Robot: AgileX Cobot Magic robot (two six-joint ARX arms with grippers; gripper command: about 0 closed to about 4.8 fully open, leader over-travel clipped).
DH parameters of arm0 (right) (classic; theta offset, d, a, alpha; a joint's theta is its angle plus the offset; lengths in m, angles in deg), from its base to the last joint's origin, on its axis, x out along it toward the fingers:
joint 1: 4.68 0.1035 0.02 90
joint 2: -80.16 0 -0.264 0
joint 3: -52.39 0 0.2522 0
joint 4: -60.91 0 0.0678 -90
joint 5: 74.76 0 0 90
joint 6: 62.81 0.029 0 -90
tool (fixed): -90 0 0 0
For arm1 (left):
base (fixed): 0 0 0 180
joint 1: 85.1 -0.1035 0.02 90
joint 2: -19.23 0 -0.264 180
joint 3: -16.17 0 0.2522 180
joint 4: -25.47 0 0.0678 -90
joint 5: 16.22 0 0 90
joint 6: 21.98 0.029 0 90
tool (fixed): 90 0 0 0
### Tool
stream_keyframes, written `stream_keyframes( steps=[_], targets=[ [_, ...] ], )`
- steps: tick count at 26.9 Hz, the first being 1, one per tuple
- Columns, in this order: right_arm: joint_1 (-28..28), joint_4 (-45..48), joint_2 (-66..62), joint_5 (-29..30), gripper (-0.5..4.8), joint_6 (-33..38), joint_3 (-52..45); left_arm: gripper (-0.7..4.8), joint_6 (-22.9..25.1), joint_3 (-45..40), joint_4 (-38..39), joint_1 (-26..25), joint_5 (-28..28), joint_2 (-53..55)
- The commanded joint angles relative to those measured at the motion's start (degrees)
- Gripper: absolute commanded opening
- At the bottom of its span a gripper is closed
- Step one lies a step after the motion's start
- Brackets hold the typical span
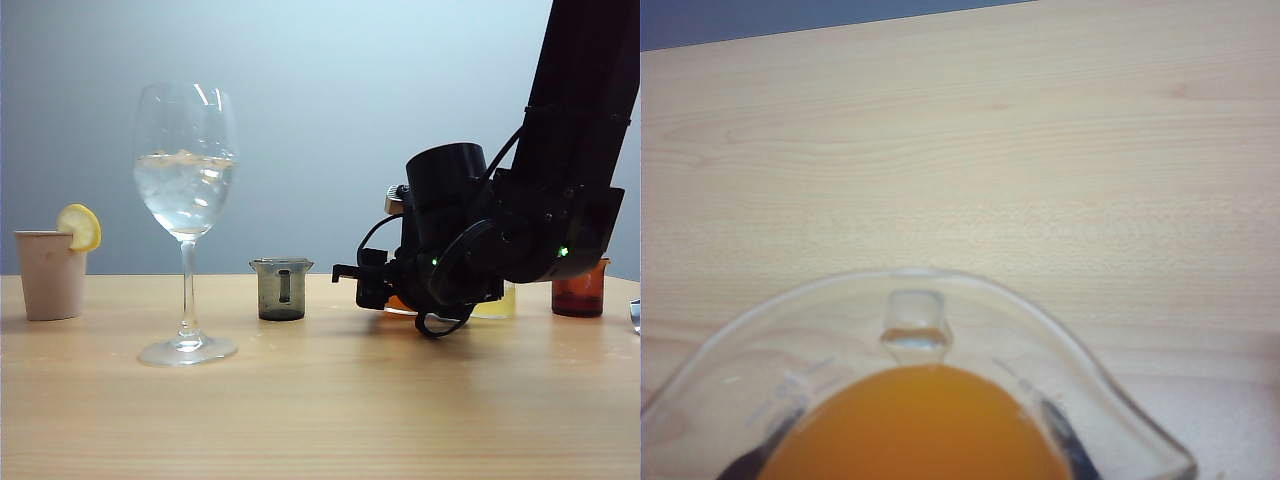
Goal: Pick up the second measuring cup from the left, pour the orange juice inside into the goblet, and finally put the measuring cup back in its original place.
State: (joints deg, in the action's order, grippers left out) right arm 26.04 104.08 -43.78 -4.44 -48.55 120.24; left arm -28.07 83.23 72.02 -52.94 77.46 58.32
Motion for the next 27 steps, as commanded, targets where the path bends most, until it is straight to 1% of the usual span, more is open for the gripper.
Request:
stream_keyframes(
  steps=[1,6,11,13,15,18,27],
  targets=[
    [0.3,-1.4,0.9,0.7,1.48,0.3,0.0,-0.06,0.1,0.2,-0.7,0.1,0.2,0.0],
    [0.4,-1.4,2.4,3.4,1.48,-1.1,0.0,-0.06,0.1,0.2,-0.7,0.1,0.2,0.0],
    [0.5,-1.7,5.2,3.4,1.48,-1.4,-0.8,-0.06,0.1,0.2,-0.7,0.1,0.2,0.0],
    [0.5,-2.5,6.9,3.6,1.48,-2.6,-1.2,-0.06,0.1,0.2,-0.7,0.1,0.2,0.0],
    [0.5,-4.3,8.2,4.5,1.48,-2.8,-1.4,-0.06,0.1,0.2,-0.8,0.1,0.2,0.0],
    [0.5,-10.6,12.9,6.2,1.48,-2.8,-1.4,-0.06,0.1,0.2,-0.7,0.1,0.2,0.0],
    [0.5,-16.2,21.9,7.0,1.48,-4.1,-1.4,-0.06,0.1,0.2,-0.8,0.1,0.2,0.0]
  ],
)
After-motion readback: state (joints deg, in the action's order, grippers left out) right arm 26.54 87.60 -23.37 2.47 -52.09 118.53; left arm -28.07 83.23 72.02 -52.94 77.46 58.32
